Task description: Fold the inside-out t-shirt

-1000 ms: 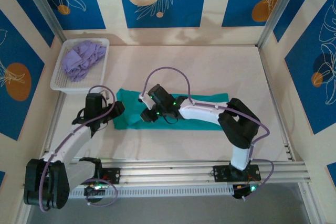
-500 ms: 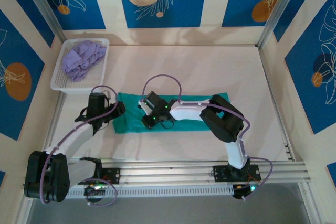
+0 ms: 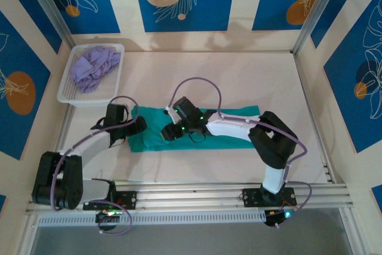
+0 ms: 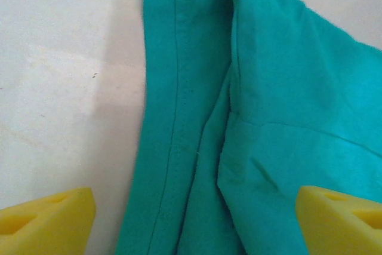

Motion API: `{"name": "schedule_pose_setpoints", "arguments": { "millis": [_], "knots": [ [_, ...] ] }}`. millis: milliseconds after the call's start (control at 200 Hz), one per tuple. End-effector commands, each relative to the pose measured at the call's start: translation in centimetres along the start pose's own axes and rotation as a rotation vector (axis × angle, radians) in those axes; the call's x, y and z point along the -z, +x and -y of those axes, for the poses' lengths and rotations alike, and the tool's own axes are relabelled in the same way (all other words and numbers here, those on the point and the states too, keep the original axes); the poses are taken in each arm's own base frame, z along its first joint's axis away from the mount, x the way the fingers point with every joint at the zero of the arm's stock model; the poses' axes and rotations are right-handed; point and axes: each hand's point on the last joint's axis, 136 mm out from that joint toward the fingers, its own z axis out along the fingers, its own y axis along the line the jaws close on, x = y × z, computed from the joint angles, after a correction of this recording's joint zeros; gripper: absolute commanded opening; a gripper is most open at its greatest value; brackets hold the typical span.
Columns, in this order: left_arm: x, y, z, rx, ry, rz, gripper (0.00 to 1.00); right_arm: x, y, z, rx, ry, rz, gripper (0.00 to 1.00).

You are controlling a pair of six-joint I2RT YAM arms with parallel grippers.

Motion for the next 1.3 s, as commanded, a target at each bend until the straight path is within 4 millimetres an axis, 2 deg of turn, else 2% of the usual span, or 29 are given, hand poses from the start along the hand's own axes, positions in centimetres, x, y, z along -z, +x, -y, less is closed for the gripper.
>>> {"name": "schedule_pose_setpoints", "arguments": {
  "millis": [0, 185, 475, 620, 860, 1005, 1145, 1295],
  "knots": [
    [-0.5, -0.4, 0.3, -0.066, -0.028, -0.018, 0.91, 1.4, -0.5, 0.5, -0.034, -0.013, 0.042, 0.58],
    [-2.0, 0.6, 2.7, -0.107, 0.048, -0.065, 0.91, 1.6, 0.2, 1.6, -0.072, -0.009, 0.043, 0.58],
    [-3.0, 2.0, 6.7, -0.188, 0.142, -0.100, 0.79, 1.4, 0.8, 2.4, -0.101, -0.001, 0.037, 0.58],
    [-3.9, 2.9, 7.5, -0.192, 0.171, -0.135, 0.69, 1.6, 0.9, 2.7, -0.108, 0.002, 0.038, 0.58],
    [-3.7, 2.9, 9.8, -0.216, 0.255, -0.112, 0.44, 1.6, 1.2, 3.4, -0.126, 0.016, 0.035, 0.57],
    [-3.6, 2.5, 10.1, -0.223, 0.265, -0.092, 0.29, 1.4, 1.3, 3.6, -0.134, 0.018, 0.033, 0.57],
    [-4.1, 2.3, 9.5, -0.235, 0.231, -0.080, 0.00, 1.4, 1.4, 3.8, -0.142, 0.025, 0.030, 0.56],
    [-3.6, 1.2, 7.4, -0.248, 0.116, -0.024, 0.00, 2.3, 1.3, 4.3, -0.143, 0.047, 0.042, 0.56]
  ]
}}
